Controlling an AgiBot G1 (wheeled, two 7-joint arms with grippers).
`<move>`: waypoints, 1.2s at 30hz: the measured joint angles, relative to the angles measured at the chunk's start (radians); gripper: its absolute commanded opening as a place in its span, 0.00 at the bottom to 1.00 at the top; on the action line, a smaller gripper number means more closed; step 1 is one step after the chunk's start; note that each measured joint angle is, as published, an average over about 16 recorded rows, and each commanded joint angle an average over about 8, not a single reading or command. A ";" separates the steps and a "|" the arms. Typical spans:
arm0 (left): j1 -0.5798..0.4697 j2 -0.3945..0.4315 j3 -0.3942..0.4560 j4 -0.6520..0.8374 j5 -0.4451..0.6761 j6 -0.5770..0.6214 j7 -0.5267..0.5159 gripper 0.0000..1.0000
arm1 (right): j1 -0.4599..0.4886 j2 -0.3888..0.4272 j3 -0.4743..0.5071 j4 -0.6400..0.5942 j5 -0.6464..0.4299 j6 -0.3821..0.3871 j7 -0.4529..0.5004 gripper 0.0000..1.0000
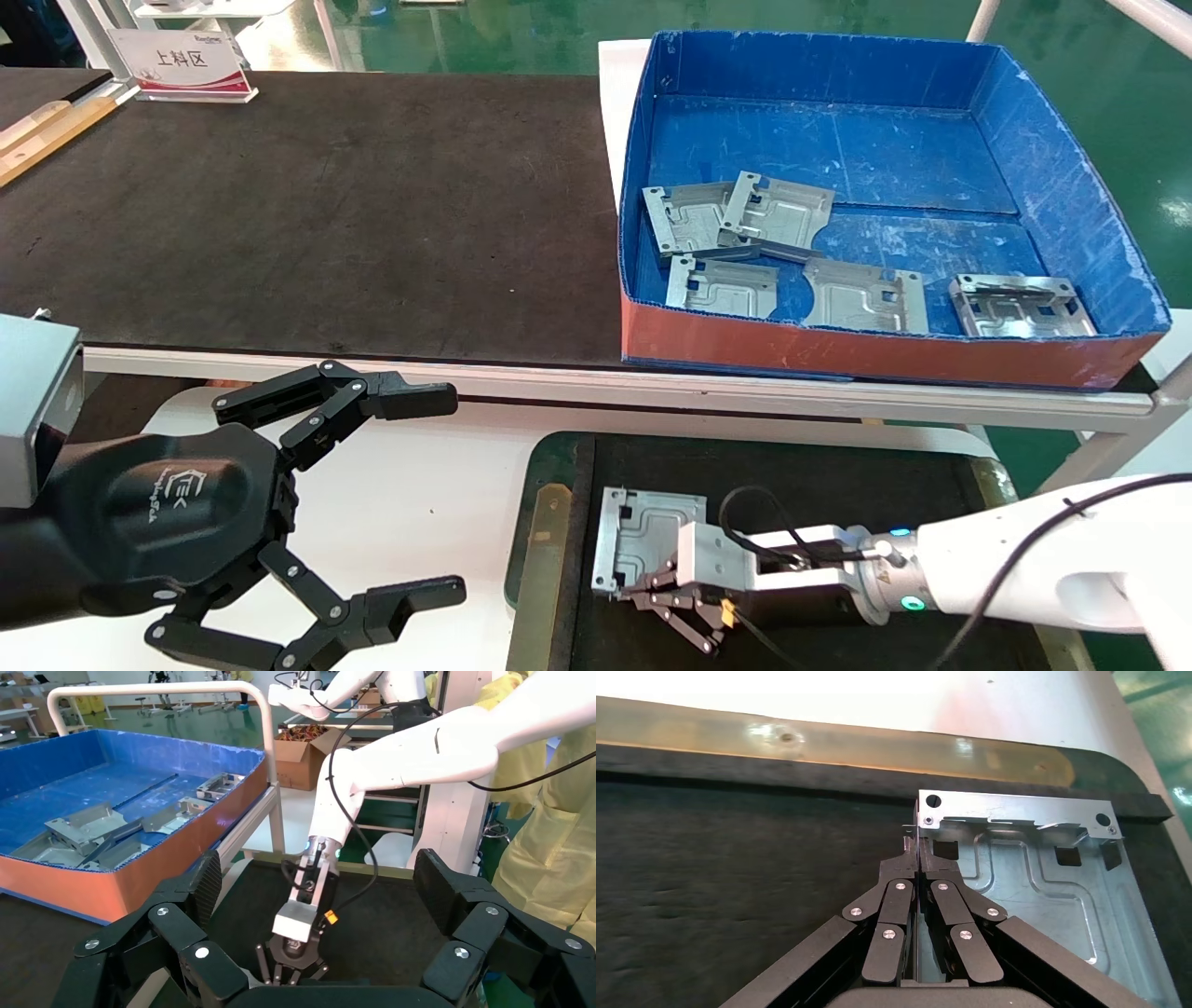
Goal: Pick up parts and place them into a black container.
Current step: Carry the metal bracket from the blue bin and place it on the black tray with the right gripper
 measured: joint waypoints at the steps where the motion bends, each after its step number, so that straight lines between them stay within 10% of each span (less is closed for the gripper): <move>1: 0.000 0.000 0.000 0.000 0.000 0.000 0.000 1.00 | 0.004 -0.007 0.000 -0.016 -0.001 0.006 -0.009 0.00; 26: 0.000 0.000 0.000 0.000 0.000 0.000 0.000 1.00 | 0.092 -0.122 -0.008 -0.286 -0.022 0.061 -0.163 0.01; 34: 0.000 0.000 0.000 0.000 0.000 0.000 0.000 1.00 | 0.113 -0.136 -0.005 -0.337 -0.020 0.063 -0.187 0.93; 36: 0.000 0.000 0.000 0.000 0.000 0.000 0.000 1.00 | 0.118 -0.138 -0.005 -0.347 -0.020 0.061 -0.193 1.00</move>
